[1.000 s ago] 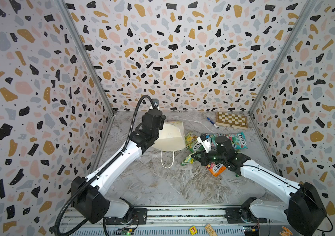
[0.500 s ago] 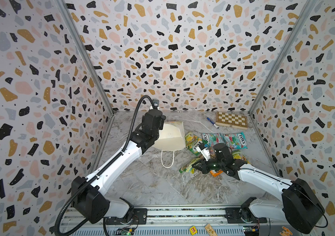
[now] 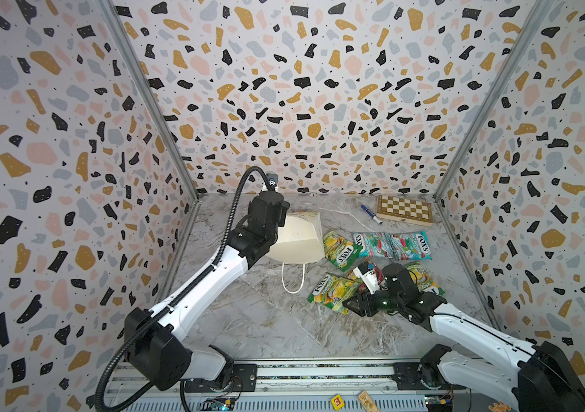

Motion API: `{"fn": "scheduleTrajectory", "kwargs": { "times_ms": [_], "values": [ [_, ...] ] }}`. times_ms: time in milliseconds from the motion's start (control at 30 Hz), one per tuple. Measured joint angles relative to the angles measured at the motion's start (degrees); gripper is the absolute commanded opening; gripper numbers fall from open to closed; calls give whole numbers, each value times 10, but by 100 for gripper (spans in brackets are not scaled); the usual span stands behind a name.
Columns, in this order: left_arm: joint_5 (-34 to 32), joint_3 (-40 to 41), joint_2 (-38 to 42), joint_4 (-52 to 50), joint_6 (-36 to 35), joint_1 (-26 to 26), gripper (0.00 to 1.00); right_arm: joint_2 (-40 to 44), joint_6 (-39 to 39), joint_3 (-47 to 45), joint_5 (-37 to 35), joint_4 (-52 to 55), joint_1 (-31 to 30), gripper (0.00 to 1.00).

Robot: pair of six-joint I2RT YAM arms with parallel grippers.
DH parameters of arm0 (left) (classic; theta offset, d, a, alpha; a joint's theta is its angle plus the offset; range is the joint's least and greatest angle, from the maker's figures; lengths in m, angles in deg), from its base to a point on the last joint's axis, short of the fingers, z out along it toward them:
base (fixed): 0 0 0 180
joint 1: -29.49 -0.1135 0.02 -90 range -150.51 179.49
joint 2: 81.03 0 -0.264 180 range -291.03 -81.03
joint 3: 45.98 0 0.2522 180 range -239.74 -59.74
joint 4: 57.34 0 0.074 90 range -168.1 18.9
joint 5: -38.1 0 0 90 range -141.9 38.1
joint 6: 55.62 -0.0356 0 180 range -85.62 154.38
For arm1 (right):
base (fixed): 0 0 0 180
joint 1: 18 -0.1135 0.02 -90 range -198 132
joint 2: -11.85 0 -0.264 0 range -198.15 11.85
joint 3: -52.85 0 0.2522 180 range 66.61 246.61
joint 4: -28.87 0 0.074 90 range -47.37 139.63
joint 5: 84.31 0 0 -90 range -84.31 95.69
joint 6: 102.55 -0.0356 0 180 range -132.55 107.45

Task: Take the snacks out of the paper bag
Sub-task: Place the snack at the center of the table.

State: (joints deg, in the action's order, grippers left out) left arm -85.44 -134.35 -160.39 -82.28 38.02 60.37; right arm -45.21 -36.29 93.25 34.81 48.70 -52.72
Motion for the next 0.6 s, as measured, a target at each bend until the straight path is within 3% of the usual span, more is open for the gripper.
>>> {"fn": "scheduleTrajectory", "kwargs": {
  "times_ms": [167, 600],
  "values": [
    [0, 0, 5, 0, 0, 0, 0, 40, -20, -7, -63, 29, 0, 70],
    [13, 0, 16, 0, 0, 0, 0, 66, -60, -18, -200, 76, 0, 70]
  ]
}}
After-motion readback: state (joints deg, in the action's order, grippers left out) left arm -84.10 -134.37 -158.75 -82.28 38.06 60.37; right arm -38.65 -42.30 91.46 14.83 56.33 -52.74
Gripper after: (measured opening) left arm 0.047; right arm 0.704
